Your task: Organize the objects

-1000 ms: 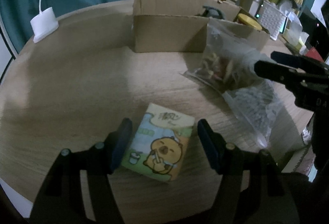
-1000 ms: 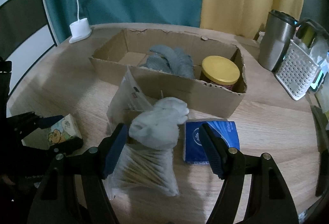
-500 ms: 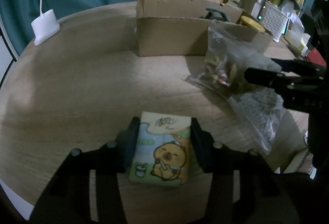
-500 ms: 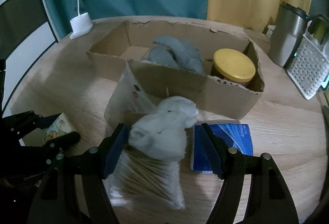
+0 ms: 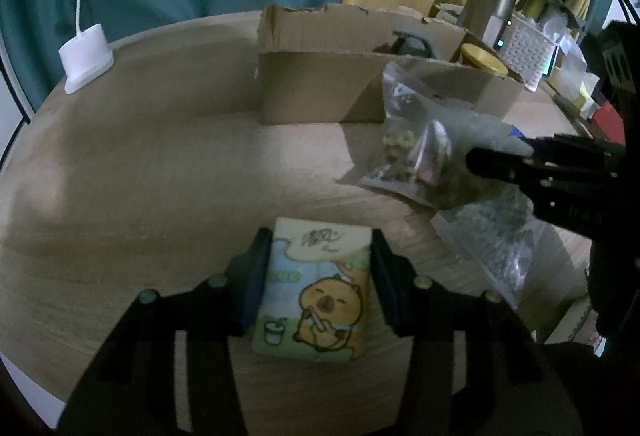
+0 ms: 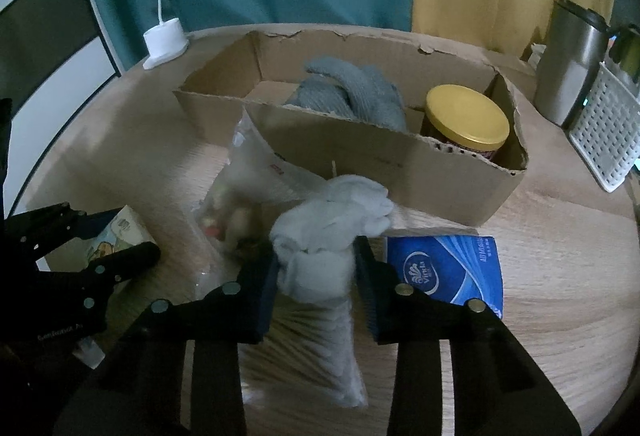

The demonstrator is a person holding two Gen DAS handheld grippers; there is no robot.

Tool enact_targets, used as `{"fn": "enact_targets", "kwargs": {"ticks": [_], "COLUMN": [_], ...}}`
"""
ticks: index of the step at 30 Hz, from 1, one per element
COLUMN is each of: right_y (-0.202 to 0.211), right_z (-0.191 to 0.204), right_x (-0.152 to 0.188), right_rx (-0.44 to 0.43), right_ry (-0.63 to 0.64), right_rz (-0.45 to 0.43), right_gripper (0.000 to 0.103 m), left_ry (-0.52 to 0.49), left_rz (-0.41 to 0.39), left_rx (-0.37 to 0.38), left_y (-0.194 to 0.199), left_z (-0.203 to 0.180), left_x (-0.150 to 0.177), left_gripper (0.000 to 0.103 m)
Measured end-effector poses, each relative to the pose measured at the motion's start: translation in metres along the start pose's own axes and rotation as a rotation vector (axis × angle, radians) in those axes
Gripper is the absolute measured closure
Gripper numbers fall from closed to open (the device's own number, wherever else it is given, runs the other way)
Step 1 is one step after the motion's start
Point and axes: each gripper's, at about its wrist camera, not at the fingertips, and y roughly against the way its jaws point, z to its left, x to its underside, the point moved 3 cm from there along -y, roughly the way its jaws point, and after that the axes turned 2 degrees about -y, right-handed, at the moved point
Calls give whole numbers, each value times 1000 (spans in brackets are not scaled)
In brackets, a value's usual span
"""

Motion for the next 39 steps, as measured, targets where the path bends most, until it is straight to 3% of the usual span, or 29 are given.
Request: {"fn": "enact_targets", "kwargs": {"ticks": [39], "right_y": [76], "right_z": [-11], "right_x": [-16], "right_rx": [27], "right_ry": [15], "right_rz": [-164], "right_gripper": [70], "left_ry": [12], "left_rz": [-135], "left_rx": [22], "left_y": [35], "left_z": [-14], "left_x": [-45], "left_gripper": [54]}}
